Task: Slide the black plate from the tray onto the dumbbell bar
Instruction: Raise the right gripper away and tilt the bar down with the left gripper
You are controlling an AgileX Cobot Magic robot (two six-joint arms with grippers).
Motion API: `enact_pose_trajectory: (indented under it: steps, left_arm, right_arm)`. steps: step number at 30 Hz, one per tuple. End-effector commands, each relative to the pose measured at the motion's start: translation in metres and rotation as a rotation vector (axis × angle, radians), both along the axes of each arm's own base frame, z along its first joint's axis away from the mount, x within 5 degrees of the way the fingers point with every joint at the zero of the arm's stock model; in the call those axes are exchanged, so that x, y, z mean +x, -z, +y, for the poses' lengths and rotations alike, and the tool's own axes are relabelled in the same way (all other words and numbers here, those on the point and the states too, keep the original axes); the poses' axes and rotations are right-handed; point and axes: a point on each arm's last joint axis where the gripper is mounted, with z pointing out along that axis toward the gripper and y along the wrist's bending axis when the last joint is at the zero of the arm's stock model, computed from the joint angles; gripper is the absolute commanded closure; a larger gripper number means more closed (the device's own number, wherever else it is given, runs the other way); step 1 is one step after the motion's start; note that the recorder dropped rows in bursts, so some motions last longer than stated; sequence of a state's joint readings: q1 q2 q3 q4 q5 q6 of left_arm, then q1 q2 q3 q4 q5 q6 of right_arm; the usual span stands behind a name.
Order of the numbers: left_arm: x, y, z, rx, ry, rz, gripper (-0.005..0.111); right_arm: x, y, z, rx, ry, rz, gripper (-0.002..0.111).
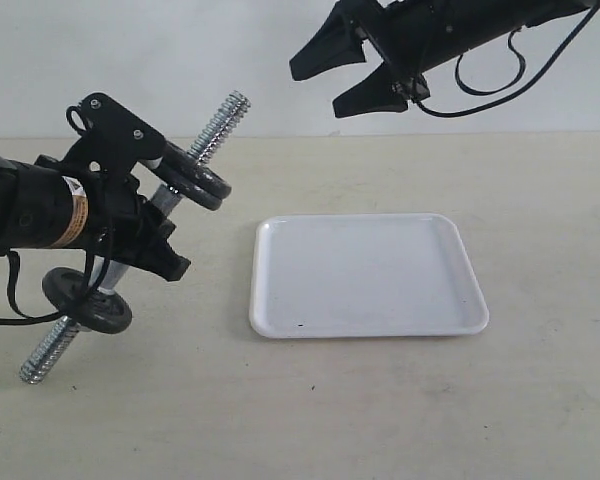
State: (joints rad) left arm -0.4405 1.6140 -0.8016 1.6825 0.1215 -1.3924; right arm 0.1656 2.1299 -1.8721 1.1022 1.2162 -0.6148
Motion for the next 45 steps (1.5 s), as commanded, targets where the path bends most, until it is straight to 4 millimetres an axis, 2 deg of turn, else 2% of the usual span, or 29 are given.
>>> enact_pose_trajectory:
  steps: [1, 4, 7, 14, 29, 30, 33, 37, 45]
  left_arm:
    - [0.005, -0.038, 0.004, -0.022, -0.055, -0.131, 0.102]
    - [0.005, -0.038, 0.004, -0.036, -0.070, -0.124, 0.102]
    - [0.005, -0.038, 0.006, -0.030, -0.088, -0.129, 0.102]
    - [0.005, -0.037, 0.010, -0.060, -0.177, -0.114, 0.102]
    - [0.003, -0.032, 0.015, -0.194, -0.363, -0.009, 0.102]
    - [0.005, -0.032, 0.014, -0.198, -0.375, -0.002, 0.102]
    - [0.011, -0.022, 0.010, -0.198, -0.393, 0.057, 0.102]
    - [0.014, -0.014, 0.006, -0.205, -0.382, 0.092, 0.102]
    - [0.022, -0.027, -0.001, -0.303, -0.393, 0.078, 0.102]
  right_arm:
    - [-0.002, -0.012, -0.008, -0.009, 0.015, -0.021, 0.072]
    - [-0.002, -0.010, -0.009, -0.033, 0.011, -0.025, 0.109]
    - [-0.002, -0.009, -0.010, -0.053, 0.008, -0.028, 0.109]
    - [-0.003, 0.005, -0.021, -0.256, -0.042, -0.087, 0.109]
    - [-0.003, 0.017, -0.031, -0.455, -0.107, -0.148, 0.109]
    - [-0.004, 0.018, -0.030, -0.486, -0.121, -0.155, 0.109]
    - [-0.010, 0.020, -0.009, -0.511, -0.180, -0.180, 0.109]
    - [-0.014, 0.025, 0.006, -0.653, -0.198, -0.223, 0.109]
    - [-0.016, 0.025, 0.011, -0.655, -0.199, -0.215, 0.109]
